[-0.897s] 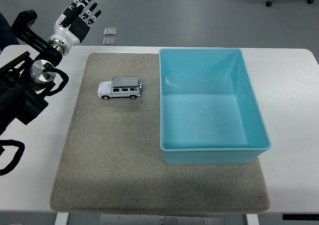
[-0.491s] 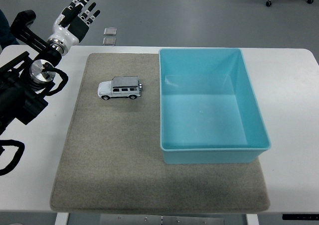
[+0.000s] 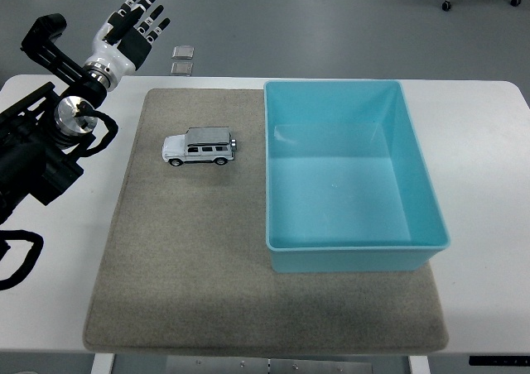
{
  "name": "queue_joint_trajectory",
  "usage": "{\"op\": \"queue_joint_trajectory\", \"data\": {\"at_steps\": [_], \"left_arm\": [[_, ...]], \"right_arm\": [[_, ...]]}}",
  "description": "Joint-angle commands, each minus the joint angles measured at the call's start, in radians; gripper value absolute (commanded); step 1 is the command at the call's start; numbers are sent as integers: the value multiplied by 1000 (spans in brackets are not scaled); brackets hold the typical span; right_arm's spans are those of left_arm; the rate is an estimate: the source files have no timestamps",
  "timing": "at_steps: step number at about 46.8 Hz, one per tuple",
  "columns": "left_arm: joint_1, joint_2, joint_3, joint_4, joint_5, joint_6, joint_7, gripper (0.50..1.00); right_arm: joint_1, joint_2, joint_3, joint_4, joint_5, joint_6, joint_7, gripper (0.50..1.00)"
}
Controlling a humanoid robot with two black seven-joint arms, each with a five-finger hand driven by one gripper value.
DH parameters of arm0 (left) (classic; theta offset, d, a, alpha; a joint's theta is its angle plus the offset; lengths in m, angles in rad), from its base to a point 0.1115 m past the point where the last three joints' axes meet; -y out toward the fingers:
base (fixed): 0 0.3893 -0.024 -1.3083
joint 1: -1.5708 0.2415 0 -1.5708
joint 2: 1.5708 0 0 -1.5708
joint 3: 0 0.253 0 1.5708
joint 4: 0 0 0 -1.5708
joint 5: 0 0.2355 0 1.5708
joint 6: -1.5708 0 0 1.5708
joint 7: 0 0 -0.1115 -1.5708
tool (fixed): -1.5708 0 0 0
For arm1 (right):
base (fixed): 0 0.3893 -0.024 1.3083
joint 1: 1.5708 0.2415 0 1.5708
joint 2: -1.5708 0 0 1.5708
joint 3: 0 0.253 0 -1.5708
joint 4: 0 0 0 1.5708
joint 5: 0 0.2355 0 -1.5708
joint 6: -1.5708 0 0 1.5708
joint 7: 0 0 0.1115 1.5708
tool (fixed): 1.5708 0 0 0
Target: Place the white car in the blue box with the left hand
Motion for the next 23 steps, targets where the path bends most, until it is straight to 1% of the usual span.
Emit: {"op": "queue_joint_trajectory", "data": {"at_steps": [1, 7, 14, 23], "left_arm": [[-8, -1, 26, 3, 18, 2, 0, 999], [-34, 7, 40, 3, 51, 15, 0, 999], [-55, 9, 103, 0, 147, 22, 0, 999], [-69, 7, 132, 1, 341, 22, 0, 999]], "right_arm": [[0, 0, 0, 0, 0, 0, 0, 936], [0, 0, 0, 0, 0, 0, 0, 936], [0, 0, 0, 0, 0, 0, 0, 936], [0, 0, 0, 0, 0, 0, 0, 936]]}}
